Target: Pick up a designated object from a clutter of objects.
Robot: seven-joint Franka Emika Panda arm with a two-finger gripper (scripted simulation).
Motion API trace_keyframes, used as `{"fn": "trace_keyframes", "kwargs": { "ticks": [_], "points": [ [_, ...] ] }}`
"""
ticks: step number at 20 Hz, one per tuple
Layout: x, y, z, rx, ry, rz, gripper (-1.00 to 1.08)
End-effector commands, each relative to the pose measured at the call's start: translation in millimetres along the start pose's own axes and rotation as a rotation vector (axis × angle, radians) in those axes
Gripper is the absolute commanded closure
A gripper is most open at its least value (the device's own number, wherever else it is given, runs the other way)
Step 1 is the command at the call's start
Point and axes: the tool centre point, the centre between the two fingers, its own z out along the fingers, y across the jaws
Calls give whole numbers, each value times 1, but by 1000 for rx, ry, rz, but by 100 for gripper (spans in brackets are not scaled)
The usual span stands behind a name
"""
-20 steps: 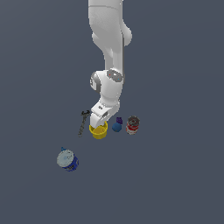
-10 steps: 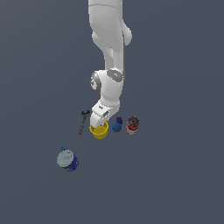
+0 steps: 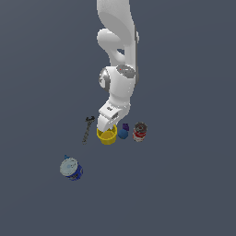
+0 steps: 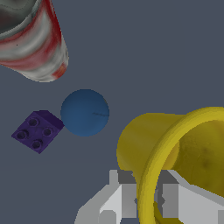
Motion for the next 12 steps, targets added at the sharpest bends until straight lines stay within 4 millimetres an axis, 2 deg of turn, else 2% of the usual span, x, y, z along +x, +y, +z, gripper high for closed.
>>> {"fn": "trace_keyframes", "kwargs": {
  "ticks": [1, 12],
  "points": [
    [8, 4, -18, -1, 3, -1, 108],
    [52, 20, -118, 4, 7, -2, 108]
  ]
}}
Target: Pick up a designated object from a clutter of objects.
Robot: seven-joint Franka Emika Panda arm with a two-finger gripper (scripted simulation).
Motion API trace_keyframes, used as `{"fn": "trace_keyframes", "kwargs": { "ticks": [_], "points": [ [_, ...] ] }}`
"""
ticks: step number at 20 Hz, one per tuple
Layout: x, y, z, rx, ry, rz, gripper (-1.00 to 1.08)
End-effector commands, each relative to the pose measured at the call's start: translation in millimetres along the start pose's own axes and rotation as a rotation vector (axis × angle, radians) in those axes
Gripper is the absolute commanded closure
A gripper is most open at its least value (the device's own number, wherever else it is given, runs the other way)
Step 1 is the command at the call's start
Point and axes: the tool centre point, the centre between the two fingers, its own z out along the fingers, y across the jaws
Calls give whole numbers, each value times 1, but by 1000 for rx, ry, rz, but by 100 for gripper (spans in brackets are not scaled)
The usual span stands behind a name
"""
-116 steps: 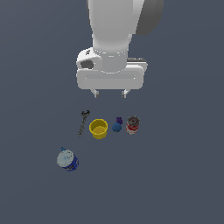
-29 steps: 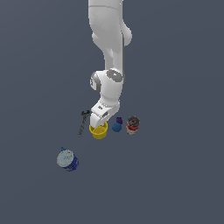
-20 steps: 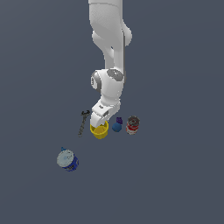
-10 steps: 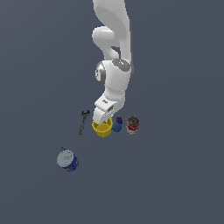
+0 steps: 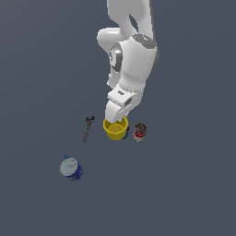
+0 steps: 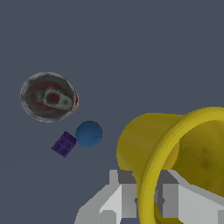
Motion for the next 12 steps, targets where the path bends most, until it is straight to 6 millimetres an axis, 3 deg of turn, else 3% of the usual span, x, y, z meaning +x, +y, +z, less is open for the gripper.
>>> {"fn": "trace_keyframes", "kwargs": {
  "ticks": [1, 12],
  "points": [
    [11, 4, -25, 0, 2, 0, 108],
    [54, 24, -122, -3, 1, 2, 108]
  ]
}}
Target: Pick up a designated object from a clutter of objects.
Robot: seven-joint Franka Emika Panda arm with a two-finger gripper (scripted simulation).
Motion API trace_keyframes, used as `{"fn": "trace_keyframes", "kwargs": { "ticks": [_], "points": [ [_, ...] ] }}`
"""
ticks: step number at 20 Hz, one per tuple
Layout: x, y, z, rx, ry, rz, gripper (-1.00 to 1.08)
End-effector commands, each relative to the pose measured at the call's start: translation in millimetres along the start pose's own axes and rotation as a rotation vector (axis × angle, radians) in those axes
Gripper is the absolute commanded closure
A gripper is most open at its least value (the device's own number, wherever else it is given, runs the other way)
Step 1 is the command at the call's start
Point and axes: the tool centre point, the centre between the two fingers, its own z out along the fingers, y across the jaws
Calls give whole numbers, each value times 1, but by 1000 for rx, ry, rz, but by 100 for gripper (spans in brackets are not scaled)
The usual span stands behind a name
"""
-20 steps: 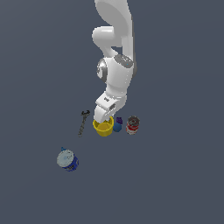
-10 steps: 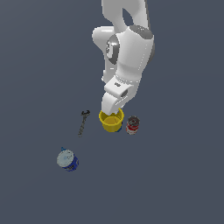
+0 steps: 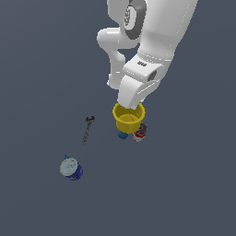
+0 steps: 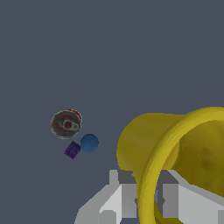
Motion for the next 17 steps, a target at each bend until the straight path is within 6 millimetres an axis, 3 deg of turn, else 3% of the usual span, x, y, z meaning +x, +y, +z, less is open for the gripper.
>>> {"fn": "trace_keyframes", "kwargs": {
  "ticks": [1, 9, 17],
  "points": [
    [9, 5, -20, -2, 1, 1, 108],
    [27, 15, -57, -5, -2, 3, 108],
    [32, 18, -67, -7, -3, 3, 108]
  ]
}}
